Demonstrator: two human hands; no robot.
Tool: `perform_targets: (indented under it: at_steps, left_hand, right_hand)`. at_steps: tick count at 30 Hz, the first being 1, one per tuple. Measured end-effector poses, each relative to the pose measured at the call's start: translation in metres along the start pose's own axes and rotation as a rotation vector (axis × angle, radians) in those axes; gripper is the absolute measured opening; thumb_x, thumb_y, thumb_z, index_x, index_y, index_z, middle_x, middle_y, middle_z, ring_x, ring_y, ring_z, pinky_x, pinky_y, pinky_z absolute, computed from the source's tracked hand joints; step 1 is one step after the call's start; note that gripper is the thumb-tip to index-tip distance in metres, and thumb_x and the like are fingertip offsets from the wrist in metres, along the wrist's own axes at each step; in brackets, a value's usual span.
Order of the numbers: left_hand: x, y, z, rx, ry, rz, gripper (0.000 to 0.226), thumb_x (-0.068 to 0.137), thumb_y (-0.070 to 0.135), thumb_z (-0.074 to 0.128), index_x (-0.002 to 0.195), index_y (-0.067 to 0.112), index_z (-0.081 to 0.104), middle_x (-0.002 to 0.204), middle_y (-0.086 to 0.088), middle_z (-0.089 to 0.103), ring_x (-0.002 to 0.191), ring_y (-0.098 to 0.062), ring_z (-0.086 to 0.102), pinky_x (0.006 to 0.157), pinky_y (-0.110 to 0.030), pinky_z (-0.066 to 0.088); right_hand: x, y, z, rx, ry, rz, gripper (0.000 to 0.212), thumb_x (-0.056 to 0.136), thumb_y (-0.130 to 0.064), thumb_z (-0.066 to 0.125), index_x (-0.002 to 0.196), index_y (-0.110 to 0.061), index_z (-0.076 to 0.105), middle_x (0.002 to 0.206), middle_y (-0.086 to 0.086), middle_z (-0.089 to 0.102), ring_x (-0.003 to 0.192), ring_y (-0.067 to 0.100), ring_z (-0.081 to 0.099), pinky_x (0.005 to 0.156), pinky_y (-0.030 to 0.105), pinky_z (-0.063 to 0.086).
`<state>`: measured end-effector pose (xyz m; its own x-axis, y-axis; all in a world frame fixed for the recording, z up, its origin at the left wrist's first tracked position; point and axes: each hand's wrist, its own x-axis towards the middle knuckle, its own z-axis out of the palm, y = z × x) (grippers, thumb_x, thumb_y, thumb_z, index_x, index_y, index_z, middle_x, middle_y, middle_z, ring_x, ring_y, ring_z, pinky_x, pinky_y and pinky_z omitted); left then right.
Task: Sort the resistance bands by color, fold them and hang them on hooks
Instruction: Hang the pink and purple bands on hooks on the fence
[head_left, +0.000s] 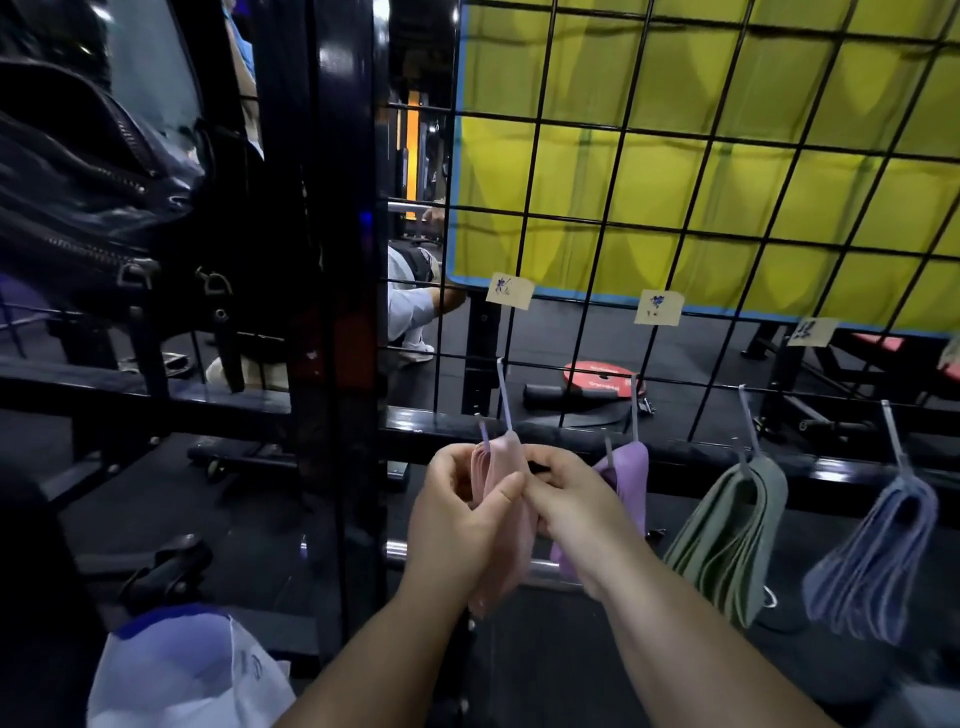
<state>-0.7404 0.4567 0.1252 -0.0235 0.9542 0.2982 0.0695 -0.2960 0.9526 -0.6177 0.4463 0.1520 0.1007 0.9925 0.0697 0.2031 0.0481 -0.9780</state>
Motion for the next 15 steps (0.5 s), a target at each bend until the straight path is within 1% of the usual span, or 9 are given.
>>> perform_targets:
  at_steps: [1,2,3,5,7,9,12,14,15]
  left_hand:
    - [0.0,-0.004,0.0,0.018,-0.032,-0.008,0.028,0.081,0.03,0.076,0.1,0.036,0.056,0.093,0.015,0.069,0.084,0.01,0.062,0.07,-0.009,0.047]
    - [-0.002,-0.007,0.0,0.027,-0.065,-0.023,0.024,0.082,0.032,0.074,0.099,0.037,0.057,0.091,0.015,0.07,0.083,0.008,0.064,0.071,-0.013,0.049]
    - [-0.003,-0.012,0.001,0.022,-0.094,-0.043,0.02,0.084,0.033,0.073,0.098,0.037,0.059,0.089,0.014,0.072,0.082,0.005,0.066,0.072,-0.018,0.052]
    - [-0.005,-0.017,0.002,-0.013,-0.136,-0.084,0.012,0.086,0.033,0.07,0.096,0.033,0.063,0.085,0.014,0.073,0.078,0.001,0.068,0.069,-0.019,0.054]
    - [-0.007,-0.022,0.004,-0.067,-0.18,-0.127,0.012,0.087,0.034,0.069,0.096,0.027,0.067,0.084,0.009,0.074,0.079,-0.006,0.07,0.069,-0.022,0.056]
    - [-0.009,-0.026,0.005,-0.109,-0.21,-0.178,0.022,0.087,0.041,0.068,0.098,0.023,0.069,0.087,0.002,0.075,0.083,-0.012,0.072,0.074,-0.028,0.057]
    - [-0.012,-0.032,0.008,-0.087,-0.191,-0.176,0.036,0.08,0.054,0.065,0.096,0.023,0.07,0.088,0.001,0.075,0.085,-0.013,0.071,0.077,-0.034,0.057]
    - [-0.015,-0.035,0.009,-0.054,-0.174,-0.144,0.035,0.082,0.057,0.065,0.092,0.024,0.07,0.085,0.002,0.074,0.08,-0.01,0.07,0.076,-0.034,0.057]
    - [-0.017,-0.036,0.008,-0.053,-0.171,-0.138,0.03,0.085,0.054,0.065,0.093,0.026,0.07,0.084,0.004,0.074,0.079,-0.008,0.069,0.074,-0.031,0.057]
  right_hand:
    - [0.001,0.006,0.0,0.008,0.012,0.011,0.02,0.097,-0.025,0.057,0.114,-0.03,0.066,0.095,0.002,0.075,0.087,0.012,0.072,0.076,0.03,0.059]
    - [0.001,0.012,-0.001,0.022,0.024,0.029,0.022,0.095,-0.022,0.058,0.114,-0.032,0.065,0.098,0.002,0.075,0.091,0.015,0.072,0.082,0.034,0.058]
    - [0.001,0.018,-0.002,0.032,0.028,0.046,0.021,0.095,-0.023,0.06,0.112,-0.032,0.065,0.099,0.001,0.074,0.093,0.016,0.071,0.083,0.036,0.058]
    - [-0.002,0.027,-0.003,0.051,0.017,0.069,0.015,0.094,-0.027,0.062,0.106,-0.033,0.067,0.1,0.0,0.075,0.095,0.018,0.071,0.086,0.039,0.057]
    - [-0.003,0.035,-0.004,0.067,0.003,0.083,0.014,0.093,-0.031,0.064,0.106,-0.03,0.069,0.1,0.0,0.075,0.096,0.018,0.071,0.092,0.044,0.055]
    - [-0.004,0.039,-0.005,0.078,-0.006,0.097,0.015,0.093,-0.03,0.064,0.107,-0.027,0.07,0.101,0.0,0.075,0.098,0.017,0.071,0.096,0.044,0.053]
    - [-0.005,0.044,-0.005,0.067,-0.002,0.112,0.017,0.093,-0.029,0.064,0.108,-0.025,0.07,0.1,0.0,0.075,0.098,0.017,0.07,0.097,0.043,0.052]
    - [-0.007,0.048,-0.005,0.051,0.006,0.11,0.017,0.092,-0.028,0.065,0.109,-0.026,0.07,0.1,0.0,0.075,0.098,0.017,0.07,0.096,0.039,0.053]
    - [-0.008,0.051,-0.005,0.038,0.008,0.104,0.017,0.093,-0.027,0.065,0.109,-0.026,0.07,0.1,0.0,0.075,0.098,0.017,0.07,0.094,0.037,0.053]
